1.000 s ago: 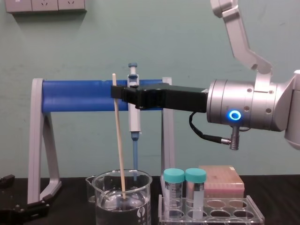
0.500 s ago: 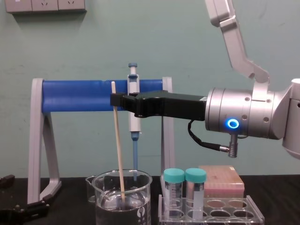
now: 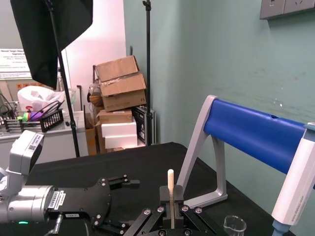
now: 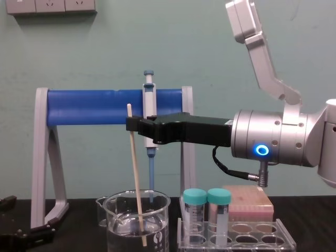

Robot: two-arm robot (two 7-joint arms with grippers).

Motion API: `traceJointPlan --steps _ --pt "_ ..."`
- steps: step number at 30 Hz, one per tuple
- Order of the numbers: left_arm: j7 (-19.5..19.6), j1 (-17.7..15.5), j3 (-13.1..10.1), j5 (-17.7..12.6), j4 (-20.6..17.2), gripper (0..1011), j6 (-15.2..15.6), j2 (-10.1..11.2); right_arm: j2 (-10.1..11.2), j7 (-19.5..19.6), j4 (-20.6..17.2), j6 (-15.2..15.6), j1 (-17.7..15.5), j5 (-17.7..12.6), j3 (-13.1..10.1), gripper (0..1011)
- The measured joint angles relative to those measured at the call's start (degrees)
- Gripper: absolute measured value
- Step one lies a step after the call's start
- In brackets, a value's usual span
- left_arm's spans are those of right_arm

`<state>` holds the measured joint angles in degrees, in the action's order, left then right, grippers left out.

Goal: Hold the thermometer with one hand and immerse one end into the beaker, then reinsert it into the test tube rack.

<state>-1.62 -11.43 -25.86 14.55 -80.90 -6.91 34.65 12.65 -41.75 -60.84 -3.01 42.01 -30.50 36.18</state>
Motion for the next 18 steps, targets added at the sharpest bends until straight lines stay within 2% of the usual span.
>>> traceJointPlan --steps 18 --pt "0.0 0.0 0.0 0.0 0.0 1004 0.0 0.0 -0.5 -0.24 0.32 0.4 -0.33 0.18 -0.7 38"
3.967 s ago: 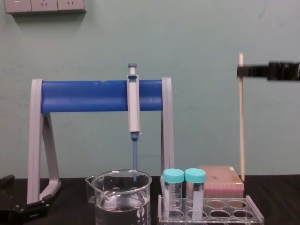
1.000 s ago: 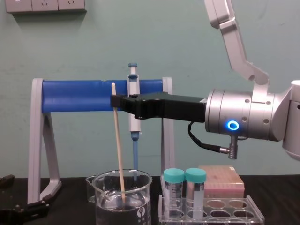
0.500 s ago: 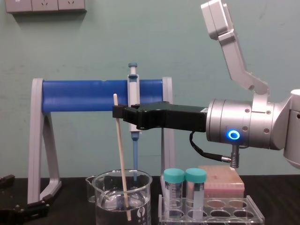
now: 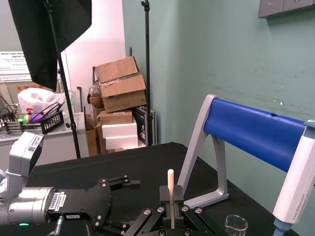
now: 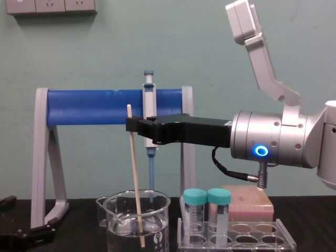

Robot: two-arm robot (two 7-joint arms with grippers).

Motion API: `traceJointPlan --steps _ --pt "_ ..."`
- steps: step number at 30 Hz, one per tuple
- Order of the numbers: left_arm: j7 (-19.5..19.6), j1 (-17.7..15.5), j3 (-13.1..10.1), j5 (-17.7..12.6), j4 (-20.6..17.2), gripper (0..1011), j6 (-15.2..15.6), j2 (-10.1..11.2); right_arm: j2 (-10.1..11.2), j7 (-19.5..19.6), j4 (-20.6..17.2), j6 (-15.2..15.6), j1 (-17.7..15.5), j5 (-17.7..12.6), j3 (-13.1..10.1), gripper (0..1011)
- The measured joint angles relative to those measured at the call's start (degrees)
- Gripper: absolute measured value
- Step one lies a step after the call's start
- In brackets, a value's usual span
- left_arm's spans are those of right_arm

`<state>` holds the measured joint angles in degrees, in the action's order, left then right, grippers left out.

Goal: Hold the thermometer with one hand and immerse one end into the beaker, then reinsert it into the test tube rack.

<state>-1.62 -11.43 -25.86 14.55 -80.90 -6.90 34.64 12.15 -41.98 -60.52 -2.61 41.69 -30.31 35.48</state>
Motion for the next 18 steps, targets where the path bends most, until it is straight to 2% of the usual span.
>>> traceJointPlan --steps 18 --pt "0.0 0.0 0.0 0.0 0.0 1004 0.0 0.0 -0.19 -0.03 0.11 0.85 -0.1 -0.52 -0.23 38"
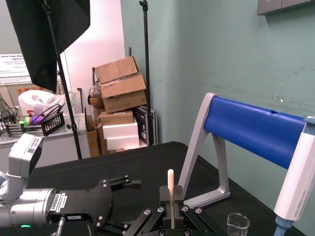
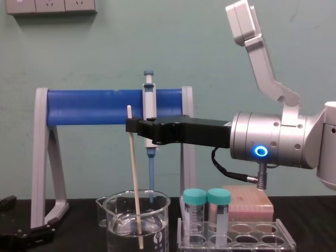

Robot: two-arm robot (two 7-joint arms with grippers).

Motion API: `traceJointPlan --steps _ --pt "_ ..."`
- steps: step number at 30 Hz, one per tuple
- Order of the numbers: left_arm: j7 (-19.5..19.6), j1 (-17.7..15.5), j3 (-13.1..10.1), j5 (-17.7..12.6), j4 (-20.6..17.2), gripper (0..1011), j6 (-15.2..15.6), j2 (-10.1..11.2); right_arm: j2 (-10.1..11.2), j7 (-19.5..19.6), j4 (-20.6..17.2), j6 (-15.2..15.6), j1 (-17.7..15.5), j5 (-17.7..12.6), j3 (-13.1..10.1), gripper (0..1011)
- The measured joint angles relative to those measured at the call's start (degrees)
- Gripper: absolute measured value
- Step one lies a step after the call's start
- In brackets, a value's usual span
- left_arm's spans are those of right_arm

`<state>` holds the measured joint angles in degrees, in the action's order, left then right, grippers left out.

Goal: Hold the thermometer with one hand and immerse one end into the beaker, then reinsert it into the test tube rack.

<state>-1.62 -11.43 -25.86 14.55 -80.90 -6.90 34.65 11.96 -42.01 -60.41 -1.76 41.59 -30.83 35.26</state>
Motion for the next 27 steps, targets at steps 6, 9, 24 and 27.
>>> traceJointPlan --steps 6,9,24,27 --pt "0.0 0.0 0.0 0.0 0.0 1004 0.0 0.0 0.03 0.03 -0.03 -0.03 0.0 0.04 0.0 38" --pt "0.0 0.0 0.0 0.0 0.0 1004 0.0 0.0 0.04 0.03 -0.04 -0.06 0.01 0.05 0.01 38" --pt "0.0 0.0 0.0 0.0 0.0 1004 0.0 0.0 0.08 0.08 -0.11 -0.14 0.01 0.12 0.08 38" --pt "0.0 0.0 0.0 0.0 0.0 1004 0.0 0.0 0.08 0.09 -0.11 -0.16 0.0 0.13 0.08 38"
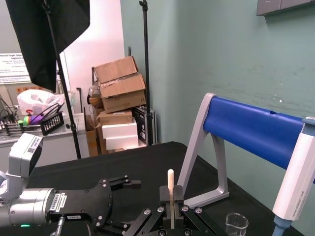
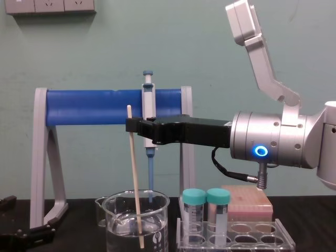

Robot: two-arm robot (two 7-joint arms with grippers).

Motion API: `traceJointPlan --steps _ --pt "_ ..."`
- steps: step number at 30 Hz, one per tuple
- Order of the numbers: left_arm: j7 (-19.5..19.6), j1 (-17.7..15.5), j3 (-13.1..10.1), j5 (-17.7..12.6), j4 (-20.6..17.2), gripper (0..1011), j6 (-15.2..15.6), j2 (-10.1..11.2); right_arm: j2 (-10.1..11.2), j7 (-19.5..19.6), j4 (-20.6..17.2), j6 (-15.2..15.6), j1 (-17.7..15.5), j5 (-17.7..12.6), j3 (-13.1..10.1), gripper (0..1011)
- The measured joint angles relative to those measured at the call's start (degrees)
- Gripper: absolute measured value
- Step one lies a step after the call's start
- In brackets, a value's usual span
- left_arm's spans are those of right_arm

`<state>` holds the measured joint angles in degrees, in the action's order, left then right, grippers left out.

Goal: Hold the thermometer with one hand and immerse one end into the beaker, then reinsert it into the test tube rack.

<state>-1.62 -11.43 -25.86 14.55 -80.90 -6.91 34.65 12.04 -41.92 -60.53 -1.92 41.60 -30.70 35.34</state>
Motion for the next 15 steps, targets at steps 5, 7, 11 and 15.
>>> traceJointPlan --steps 5,7,11,15 --pt "0.0 0.0 0.0 0.0 0.0 1004 0.0 0.0 0.0 0.02 0.0 -0.01 0.0 0.0 0.0 38" --pt "0.0 -0.01 0.0 0.0 0.0 1004 0.0 0.0 0.0 0.03 0.0 -0.01 0.0 0.0 0.0 38" --pt "0.0 0.0 0.0 0.0 0.0 1004 0.0 0.0 0.0 0.05 0.0 -0.01 0.0 0.0 0.0 38" --pt "0.0 0.0 0.0 0.0 0.0 1004 0.0 0.0 0.0 0.06 0.0 -0.01 0.0 0.0 0.0 38"
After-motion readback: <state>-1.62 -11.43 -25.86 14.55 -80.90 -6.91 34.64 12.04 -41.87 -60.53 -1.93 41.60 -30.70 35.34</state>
